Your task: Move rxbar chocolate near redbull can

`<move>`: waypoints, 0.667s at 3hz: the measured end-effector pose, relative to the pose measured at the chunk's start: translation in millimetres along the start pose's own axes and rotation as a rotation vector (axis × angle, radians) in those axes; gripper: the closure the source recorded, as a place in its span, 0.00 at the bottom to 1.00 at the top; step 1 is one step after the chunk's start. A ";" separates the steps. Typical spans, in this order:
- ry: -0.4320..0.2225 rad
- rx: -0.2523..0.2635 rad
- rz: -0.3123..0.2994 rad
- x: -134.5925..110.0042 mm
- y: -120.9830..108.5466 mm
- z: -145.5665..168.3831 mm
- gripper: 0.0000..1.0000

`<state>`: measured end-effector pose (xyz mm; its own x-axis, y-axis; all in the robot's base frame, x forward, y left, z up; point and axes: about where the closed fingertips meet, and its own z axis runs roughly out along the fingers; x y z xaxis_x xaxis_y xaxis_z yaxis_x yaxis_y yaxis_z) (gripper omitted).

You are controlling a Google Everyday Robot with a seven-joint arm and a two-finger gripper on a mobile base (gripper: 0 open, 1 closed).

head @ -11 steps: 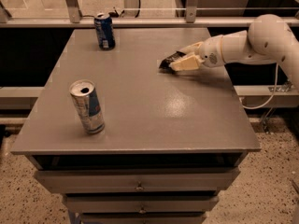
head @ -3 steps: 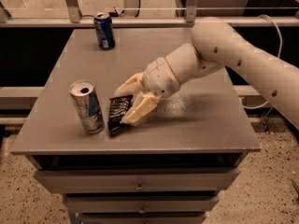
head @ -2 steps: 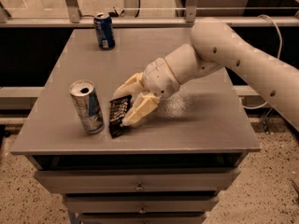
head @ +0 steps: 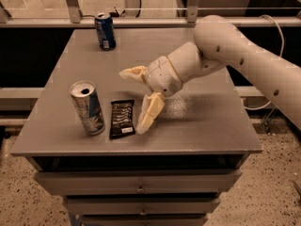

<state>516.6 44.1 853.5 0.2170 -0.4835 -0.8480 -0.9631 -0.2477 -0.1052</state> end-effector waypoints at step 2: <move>0.191 0.310 -0.057 6.2 -30.2 -112.7 0.00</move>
Offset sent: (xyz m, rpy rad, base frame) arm 0.0846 -0.1842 0.1210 -0.1897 -0.4577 -0.4785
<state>565.0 -46.1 910.0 0.2694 -0.6312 -0.7274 -0.9447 -0.0267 -0.3268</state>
